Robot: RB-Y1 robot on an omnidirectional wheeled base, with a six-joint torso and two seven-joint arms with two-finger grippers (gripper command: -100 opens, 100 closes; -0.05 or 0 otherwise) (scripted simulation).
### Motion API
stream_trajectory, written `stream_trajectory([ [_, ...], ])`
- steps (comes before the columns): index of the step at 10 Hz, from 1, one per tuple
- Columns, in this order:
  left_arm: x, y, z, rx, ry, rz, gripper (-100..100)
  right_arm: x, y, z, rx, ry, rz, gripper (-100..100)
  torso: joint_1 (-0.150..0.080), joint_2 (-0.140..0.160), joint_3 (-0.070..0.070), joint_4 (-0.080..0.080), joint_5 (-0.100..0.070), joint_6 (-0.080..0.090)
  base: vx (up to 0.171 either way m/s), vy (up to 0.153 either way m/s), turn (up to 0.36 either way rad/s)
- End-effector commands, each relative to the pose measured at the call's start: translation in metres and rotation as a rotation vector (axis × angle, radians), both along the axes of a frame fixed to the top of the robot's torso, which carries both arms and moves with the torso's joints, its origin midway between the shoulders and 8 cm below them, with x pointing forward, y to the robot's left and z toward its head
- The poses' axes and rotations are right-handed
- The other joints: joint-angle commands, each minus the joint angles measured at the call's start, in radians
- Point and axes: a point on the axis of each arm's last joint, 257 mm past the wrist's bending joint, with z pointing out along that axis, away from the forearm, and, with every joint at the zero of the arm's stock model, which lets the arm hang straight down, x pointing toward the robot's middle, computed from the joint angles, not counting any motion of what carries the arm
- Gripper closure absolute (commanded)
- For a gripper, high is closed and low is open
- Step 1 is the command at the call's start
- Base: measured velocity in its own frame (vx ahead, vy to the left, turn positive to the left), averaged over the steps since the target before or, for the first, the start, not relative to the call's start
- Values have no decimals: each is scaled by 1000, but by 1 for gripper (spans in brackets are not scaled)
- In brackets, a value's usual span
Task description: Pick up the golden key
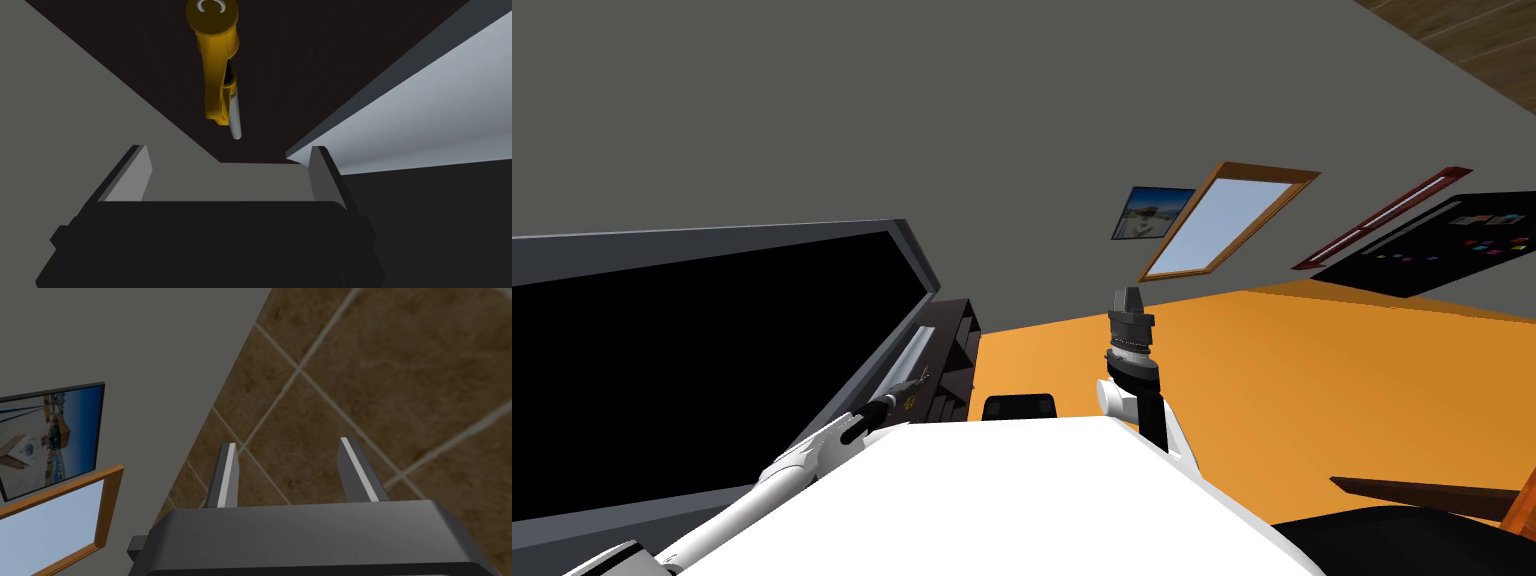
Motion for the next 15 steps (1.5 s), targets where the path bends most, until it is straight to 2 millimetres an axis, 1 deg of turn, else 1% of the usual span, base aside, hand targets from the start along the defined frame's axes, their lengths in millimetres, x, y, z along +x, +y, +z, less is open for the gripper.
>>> stream_trajectory([
  [1, 1, 1, 1, -15, -6, 26, -100, 0, 0, 0, 0, 0, 0, 0, 0, 0, 0, 0, 0, 0, -17, 21, 17],
  [2, 1, -10, -4, 6, 15, -1, -100, 0, 0, 0, 0, 0, 0, 0, -1, -1, 0, 0, 0, 0, -36, 36, -63],
  [4, 2, -8, -3, -22, 4, 40, -100, 0, 0, 0, 0, 0, 0, 0, 1, 0, 0, 0, 0, 0, -23, 32, -30],
  [5, 0, -20, -9, -6, 29, 15, -100, 0, 0, 0, 0, 0, 0, 0, 0, -1, 0, 0, 0, 0, -32, 49, -74],
  [7, 1, -18, -8, -34, 21, 54, -100, 0, 0, 0, 0, 0, 0, 0, 1, 0, 0, 0, 0, 0, -24, 32, -24],
  [8, -3, -32, -14, -22, 51, 27, -100, 0, 0, 0, 0, 0, 0, 0, 0, -1, 0, 0, 0, -1, -26, 30, -77],
  [10, -3, -31, -14, -50, 45, 65, -100, 0, 0, 0, 0, 0, 0, 0, 2, 1, 0, 0, 1, -1, -27, 31, -15],
  [11, -8, -45, -21, -38, 82, 38, -100, 0, 0, 0, 0, 0, 0, 0, 2, 0, 0, 0, 1, -1, -43, 36, -60],
  [13, -8, -45, -21, -70, 76, 74, -100, 0, 0, 0, 0, 0, 0, 0, 3, 1, 1, 0, 1, -1, -27, 32, -31],
  [14, -7, -44, -21, -60, 77, 64, -100, 0, 0, 0, 0, 0, 0, 0, 2, 0, 0, 0, 1, -1, -4, 7, 3],
  [15, -7, -44, -21, -61, 77, 66, 100, 0, 0, 0, 0, 0, 0, 0, 1, -1, -1, -1, 1, -1, 0, 0, 0],
])
